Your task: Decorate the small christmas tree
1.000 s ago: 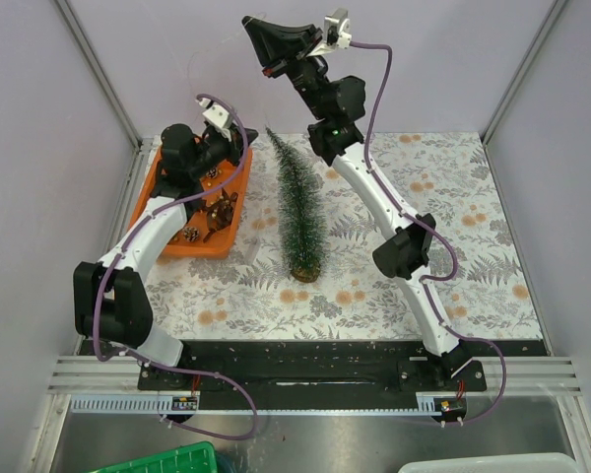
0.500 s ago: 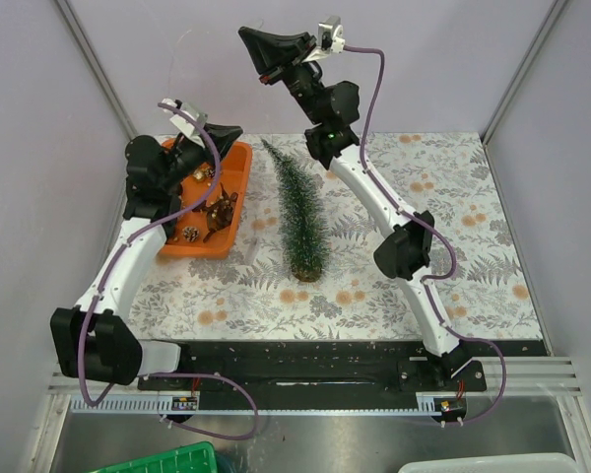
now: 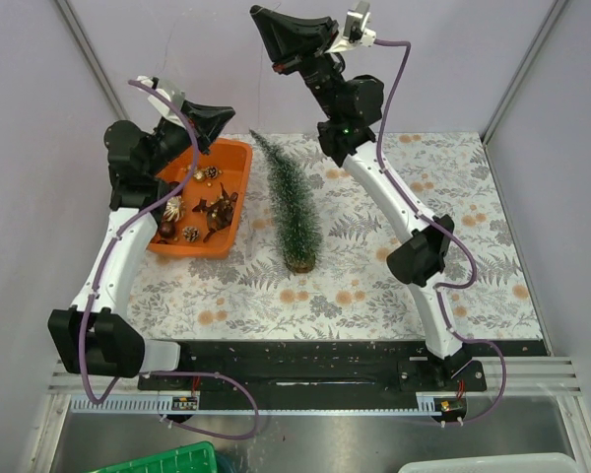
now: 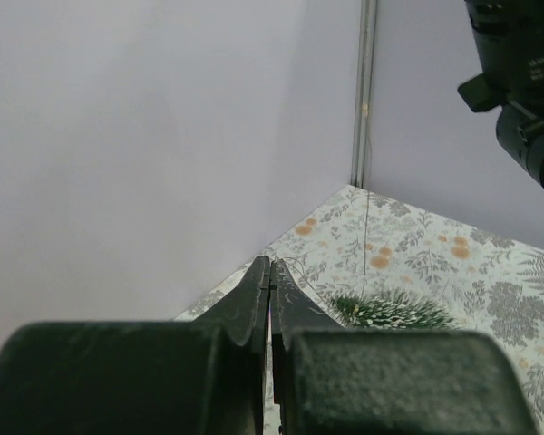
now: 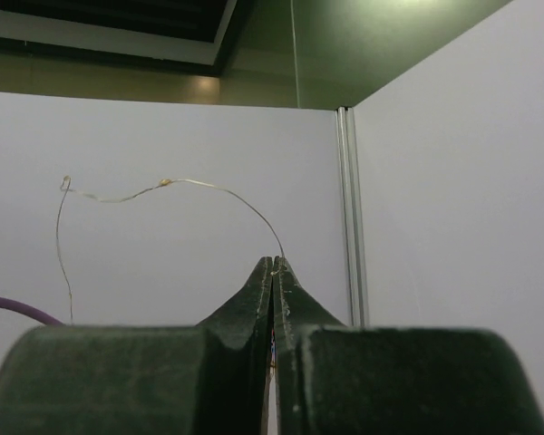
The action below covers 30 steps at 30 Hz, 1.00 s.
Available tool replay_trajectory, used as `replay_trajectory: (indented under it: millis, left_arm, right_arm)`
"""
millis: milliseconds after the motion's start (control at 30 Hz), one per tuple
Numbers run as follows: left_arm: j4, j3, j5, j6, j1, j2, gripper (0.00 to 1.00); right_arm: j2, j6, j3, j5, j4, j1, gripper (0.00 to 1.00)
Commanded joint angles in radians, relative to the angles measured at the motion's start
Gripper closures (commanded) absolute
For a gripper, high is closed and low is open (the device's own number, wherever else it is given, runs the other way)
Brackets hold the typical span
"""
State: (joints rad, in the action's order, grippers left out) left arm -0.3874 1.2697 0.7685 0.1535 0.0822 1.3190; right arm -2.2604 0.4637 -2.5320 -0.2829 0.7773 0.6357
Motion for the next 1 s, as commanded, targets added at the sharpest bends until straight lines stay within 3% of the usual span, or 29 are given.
replay_trajectory:
  millis: [0,200,333,367,433,533,633,700,733,800,833,900,967]
  left_arm:
    - [-0.041,0.074,0.003,0.101,-0.039,0.008,1.00]
    - [-0.058,-0.012,0.246,0.091,-0.062,-0.101,1.00]
    - [-0.021,-0.006,0.315,0.020,-0.058,-0.129,1.00]
    - [0.025,0.016,0.301,0.024,-0.056,-0.123,1.00]
    - [0.154,0.033,0.409,-0.043,-0.033,-0.119,1.00]
    - [0.131,0.028,0.264,-0.007,-0.041,-0.161,1.00]
    - [0.385,0.024,0.362,-0.202,-0.044,-0.179,1.00]
    - [0.325,-0.018,0.280,-0.188,-0.051,-0.236,1.00]
    - [0.293,-0.013,0.190,-0.158,-0.065,-0.254,1.00]
    - [0.413,0.009,0.288,-0.219,-0.070,-0.248,1.00]
    - [0.433,0.023,0.302,-0.216,-0.070,-0.245,1.00]
    - [0.308,0.051,0.209,-0.100,-0.082,-0.270,1.00]
    - [0.274,0.072,0.208,-0.052,-0.081,-0.277,1.00]
  right_arm:
    - [0.054,-0.004,-0.034,-0.032,0.033,0.007,1.00]
    - [0.226,0.013,0.255,-0.030,0.212,0.007,1.00]
    - [0.288,-0.016,0.295,-0.032,0.211,0.005,1.00]
    - [0.297,-0.016,0.297,-0.032,0.209,0.007,1.00]
    - [0.323,-0.013,0.296,-0.041,0.205,0.009,1.00]
    - [0.352,-0.023,0.274,-0.059,0.131,0.025,1.00]
    - [0.322,-0.007,0.198,-0.047,0.025,0.024,1.00]
    - [0.343,0.048,0.222,-0.123,0.051,0.028,1.00]
    - [0.389,0.009,0.293,-0.146,0.088,0.053,1.00]
    - [0.426,-0.217,0.322,0.007,-0.026,0.117,1.00]
    - [0.400,-0.203,0.259,-0.024,-0.089,0.114,1.00]
    - [0.433,-0.186,0.295,-0.081,-0.044,0.117,1.00]
    - [0.492,-0.215,0.370,-0.023,0.010,0.130,1.00]
